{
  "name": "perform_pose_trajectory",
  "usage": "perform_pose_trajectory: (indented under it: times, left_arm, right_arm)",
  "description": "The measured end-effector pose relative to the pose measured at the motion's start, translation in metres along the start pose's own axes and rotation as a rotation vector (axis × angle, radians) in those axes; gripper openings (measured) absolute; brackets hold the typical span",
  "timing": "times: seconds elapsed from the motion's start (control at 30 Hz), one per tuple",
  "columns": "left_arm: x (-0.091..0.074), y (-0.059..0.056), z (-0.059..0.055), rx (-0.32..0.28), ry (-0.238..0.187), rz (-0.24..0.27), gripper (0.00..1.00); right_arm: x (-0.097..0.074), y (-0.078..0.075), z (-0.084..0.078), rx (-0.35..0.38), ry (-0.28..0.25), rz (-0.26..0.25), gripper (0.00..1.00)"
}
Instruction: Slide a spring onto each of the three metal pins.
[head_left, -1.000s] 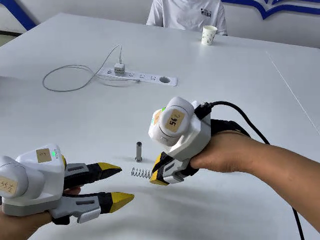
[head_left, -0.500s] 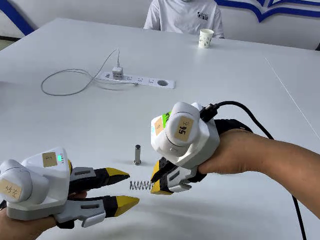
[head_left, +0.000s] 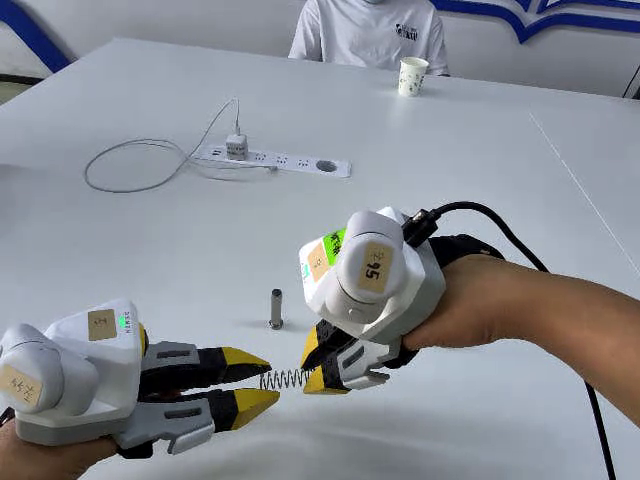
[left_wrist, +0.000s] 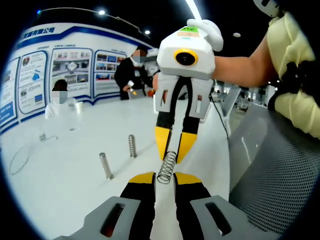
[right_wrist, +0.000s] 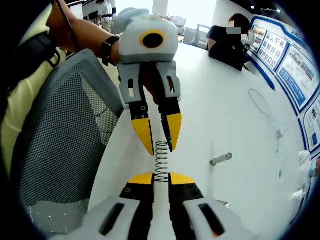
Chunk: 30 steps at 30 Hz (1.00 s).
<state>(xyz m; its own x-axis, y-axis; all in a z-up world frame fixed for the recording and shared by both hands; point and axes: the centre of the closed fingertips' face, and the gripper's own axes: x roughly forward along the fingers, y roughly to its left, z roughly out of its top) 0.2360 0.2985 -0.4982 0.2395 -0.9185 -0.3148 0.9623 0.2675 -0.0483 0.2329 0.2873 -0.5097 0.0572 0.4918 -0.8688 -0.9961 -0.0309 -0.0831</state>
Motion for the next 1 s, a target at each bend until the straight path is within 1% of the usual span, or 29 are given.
perform_pose_trajectory:
  times: [0.13, 0.27, 0.5, 0.63, 0.8, 1.0]
  left_arm:
    - [0.001, -0.001, -0.001, 0.006, -0.001, -0.005, 0.13]
    - [0.001, 0.001, -0.001, 0.008, -0.002, -0.006, 0.12]
    - [0.001, 0.003, -0.002, 0.009, 0.001, -0.002, 0.12]
    - [0.001, 0.005, -0.004, 0.010, 0.003, 0.001, 0.11]
    - [0.002, 0.005, -0.004, 0.010, 0.002, 0.002, 0.11]
    - [0.003, 0.005, -0.003, 0.009, 0.000, 0.003, 0.11]
  right_arm:
    - [-0.001, 0.001, -0.001, -0.006, 0.002, 0.005, 0.12]
    - [-0.007, 0.001, 0.003, -0.011, -0.001, 0.002, 0.12]
    - [-0.015, 0.000, 0.015, -0.016, -0.020, -0.006, 0.12]
    - [-0.019, 0.000, 0.025, -0.019, -0.041, -0.007, 0.12]
    - [-0.021, 0.000, 0.036, -0.027, -0.059, -0.012, 0.12]
    - [-0.021, 0.000, 0.045, -0.037, -0.074, -0.018, 0.12]
